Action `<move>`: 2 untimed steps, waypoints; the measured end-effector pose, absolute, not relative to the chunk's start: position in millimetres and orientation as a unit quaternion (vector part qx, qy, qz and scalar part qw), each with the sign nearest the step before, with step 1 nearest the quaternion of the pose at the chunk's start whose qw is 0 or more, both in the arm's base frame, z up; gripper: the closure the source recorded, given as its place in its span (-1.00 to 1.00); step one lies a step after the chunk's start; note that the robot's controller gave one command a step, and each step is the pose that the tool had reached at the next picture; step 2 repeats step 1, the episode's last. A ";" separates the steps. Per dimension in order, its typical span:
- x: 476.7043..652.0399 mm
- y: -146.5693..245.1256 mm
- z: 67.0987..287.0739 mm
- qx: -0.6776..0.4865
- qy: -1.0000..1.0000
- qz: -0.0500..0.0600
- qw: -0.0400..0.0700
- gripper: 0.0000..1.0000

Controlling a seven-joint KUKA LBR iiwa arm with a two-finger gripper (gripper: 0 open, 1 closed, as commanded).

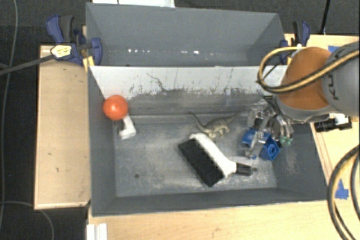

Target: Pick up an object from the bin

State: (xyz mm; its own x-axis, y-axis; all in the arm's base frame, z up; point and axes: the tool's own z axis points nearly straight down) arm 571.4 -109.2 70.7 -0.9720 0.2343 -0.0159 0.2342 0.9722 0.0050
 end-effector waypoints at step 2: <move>562.7 -119.4 75.2 0.116 0.993 0.009 0.005 -1.00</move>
Offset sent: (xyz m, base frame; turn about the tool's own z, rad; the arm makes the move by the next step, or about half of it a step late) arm 0.0038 -0.0278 -0.0007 0.1352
